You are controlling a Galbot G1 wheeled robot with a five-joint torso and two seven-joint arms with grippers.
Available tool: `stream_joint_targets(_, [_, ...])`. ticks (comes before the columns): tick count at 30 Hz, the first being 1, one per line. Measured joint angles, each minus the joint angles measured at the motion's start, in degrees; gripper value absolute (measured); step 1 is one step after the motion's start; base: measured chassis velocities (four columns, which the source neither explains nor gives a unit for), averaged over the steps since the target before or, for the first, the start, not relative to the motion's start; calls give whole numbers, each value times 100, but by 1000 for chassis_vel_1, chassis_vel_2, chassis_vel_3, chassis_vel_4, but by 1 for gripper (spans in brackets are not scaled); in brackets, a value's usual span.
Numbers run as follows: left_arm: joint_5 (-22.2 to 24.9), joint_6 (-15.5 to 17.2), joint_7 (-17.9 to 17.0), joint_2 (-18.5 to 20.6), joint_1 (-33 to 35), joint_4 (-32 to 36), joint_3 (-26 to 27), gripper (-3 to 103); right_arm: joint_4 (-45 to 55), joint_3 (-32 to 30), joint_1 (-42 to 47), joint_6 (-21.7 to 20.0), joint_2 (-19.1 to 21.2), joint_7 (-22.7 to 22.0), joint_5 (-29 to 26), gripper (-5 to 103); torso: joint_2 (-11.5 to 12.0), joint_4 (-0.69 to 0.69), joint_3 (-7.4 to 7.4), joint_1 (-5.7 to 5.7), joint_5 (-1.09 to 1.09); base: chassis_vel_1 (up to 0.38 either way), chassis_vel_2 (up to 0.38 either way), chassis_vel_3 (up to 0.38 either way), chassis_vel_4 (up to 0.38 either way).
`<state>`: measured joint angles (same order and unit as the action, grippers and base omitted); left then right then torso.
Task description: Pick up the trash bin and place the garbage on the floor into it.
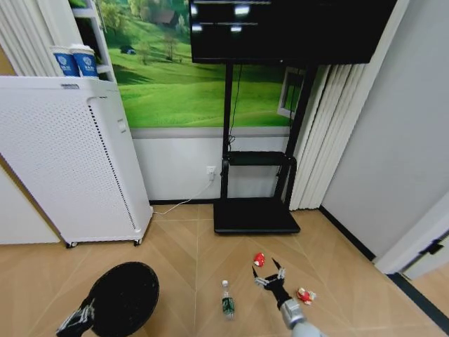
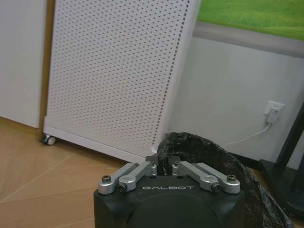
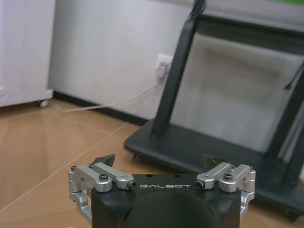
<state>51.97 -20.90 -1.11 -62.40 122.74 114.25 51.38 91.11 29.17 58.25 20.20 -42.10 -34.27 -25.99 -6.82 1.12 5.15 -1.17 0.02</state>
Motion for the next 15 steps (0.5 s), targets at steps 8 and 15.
stream_joint_targets(8, [125,-286,230,-242,304,-423,224,8,-1051,2224,-1587,131,-586,219,-816,100,0,1,1,0,-1,0,0,0,0])
stream_joint_targets(15, [157,-320,267,-276,140,-651,147,8,-1345,3534,-2588,17,-747,402,-1866,100,0,3,1,-1,-5,0,0,0,0])
